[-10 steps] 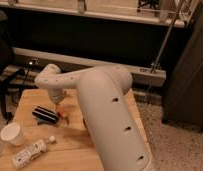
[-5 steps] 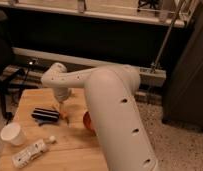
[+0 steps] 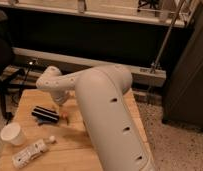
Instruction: Place the pepper in the ceramic cup
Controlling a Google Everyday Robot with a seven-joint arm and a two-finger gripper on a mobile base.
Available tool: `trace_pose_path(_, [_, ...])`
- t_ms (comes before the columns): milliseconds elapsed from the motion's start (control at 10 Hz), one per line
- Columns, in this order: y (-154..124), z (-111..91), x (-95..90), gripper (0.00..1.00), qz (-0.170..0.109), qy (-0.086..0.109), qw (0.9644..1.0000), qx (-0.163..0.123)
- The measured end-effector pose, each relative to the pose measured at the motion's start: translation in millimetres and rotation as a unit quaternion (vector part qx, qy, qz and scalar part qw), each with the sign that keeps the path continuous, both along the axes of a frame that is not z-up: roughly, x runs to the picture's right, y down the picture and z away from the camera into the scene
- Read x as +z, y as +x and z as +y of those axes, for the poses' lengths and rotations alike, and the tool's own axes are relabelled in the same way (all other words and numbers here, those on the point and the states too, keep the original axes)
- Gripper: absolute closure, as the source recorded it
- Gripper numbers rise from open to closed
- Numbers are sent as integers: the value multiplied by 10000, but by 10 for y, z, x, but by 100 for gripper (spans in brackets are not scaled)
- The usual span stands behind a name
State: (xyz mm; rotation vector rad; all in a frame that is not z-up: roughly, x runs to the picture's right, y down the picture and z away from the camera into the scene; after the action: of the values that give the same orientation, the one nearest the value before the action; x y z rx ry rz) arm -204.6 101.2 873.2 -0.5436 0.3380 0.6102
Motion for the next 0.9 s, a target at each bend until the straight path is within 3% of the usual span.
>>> trace_pose_path(500, [19, 84, -89, 20, 48, -98, 9999, 20])
trace_pose_path(900, [245, 65, -166, 20, 164, -171, 9991, 353])
